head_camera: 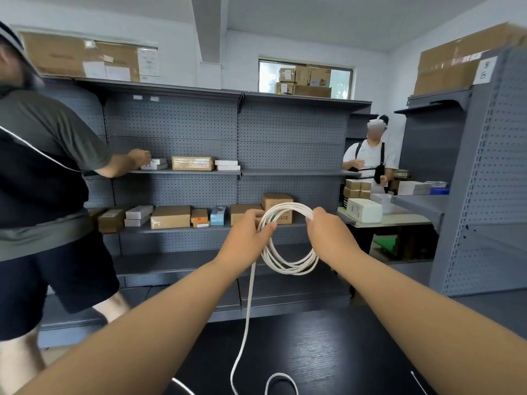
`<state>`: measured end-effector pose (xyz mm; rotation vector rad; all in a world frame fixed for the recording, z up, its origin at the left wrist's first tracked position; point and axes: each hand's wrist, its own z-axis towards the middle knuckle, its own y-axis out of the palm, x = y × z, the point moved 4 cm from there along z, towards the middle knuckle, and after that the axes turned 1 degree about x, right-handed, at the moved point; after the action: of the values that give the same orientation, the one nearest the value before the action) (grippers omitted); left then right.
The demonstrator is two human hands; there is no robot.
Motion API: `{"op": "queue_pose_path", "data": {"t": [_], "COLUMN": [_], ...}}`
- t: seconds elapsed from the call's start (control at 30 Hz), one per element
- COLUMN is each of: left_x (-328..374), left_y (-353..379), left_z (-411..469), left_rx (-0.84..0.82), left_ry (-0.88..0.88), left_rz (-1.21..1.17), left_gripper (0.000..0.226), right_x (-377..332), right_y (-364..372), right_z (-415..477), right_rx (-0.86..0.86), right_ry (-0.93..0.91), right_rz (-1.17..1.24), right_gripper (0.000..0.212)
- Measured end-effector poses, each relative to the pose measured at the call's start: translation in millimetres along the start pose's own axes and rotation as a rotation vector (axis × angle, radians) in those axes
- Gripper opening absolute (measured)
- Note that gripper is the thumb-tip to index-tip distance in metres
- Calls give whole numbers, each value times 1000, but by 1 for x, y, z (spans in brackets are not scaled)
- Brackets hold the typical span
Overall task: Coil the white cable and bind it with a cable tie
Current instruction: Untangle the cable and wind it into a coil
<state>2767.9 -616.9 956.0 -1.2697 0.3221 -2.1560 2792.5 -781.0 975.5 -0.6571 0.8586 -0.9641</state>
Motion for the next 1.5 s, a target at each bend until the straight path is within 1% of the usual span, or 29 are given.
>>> {"op": "queue_pose_path", "data": {"t": [0.07,0.13,0.27,0.37,0.43,0.57,0.63,0.7,0.8,0.87,0.93,1.0,1.07,1.13,1.2,1.27,1.3,1.33,1.43,1.47,1.5], "left_x": [-2,-1,6,7,8,10,13,17,18,19,16,7,-1,-7,-10,-8,-6,-4,1,1,2], "left_y": [1,2,3,2,2,6,9,11,14,11,8,7,6,4,2,0,-1,-1,3,6,9], "left_z": [0,0,-3,-4,-5,-5,-6,-7,-10,-11,-11,-7,-6,-6,-7,-9,-10,-12,-20,-22,-24], "left_rx": [-1,-2,26,112,145,86,66,31,2,48,68,-23,-110,-130,-97,-41,-2,41,130,144,162], "left_ry": [-38,-25,40,94,140,168,252,335,428,435,363,212,95,45,38,59,82,116,250,285,311], "left_rz": [-56,-17,172,361,481,583,685,804,923,872,712,467,235,122,117,196,255,311,489,557,610], "left_gripper": [26,19,18,17,16,11,7,1,9,16,24,25,31,33,29,24,26,34,70,78,81], "right_x": [3,4,1,-2,-5,-13,-19,-24,-29,-29,-27,-23,-16,-11,-8,-7,-8,-9,-14,-16,-18], "right_y": [1,3,10,11,7,0,-3,-3,-1,0,1,3,3,2,4,6,6,5,-1,-4,-6], "right_z": [-1,-2,-5,-7,-7,-6,-6,-6,-7,-8,-6,-4,0,4,4,3,3,3,3,2,0], "right_rx": [11,9,-40,-102,-128,-120,-93,-70,-70,-85,-97,-116,-112,-73,-59,-68,-70,-67,-35,-30,-30], "right_ry": [36,56,78,22,-49,-159,-217,-316,-419,-420,-396,-326,-233,-173,-124,-98,-92,-89,-110,-128,-149], "right_rz": [51,101,201,231,164,56,-37,-171,-334,-343,-332,-287,-208,-150,-94,-57,-55,-61,-120,-144,-165], "right_gripper": [14,16,20,19,16,13,14,17,20,20,22,19,8,11,15,16,15,14,11,11,11]}}
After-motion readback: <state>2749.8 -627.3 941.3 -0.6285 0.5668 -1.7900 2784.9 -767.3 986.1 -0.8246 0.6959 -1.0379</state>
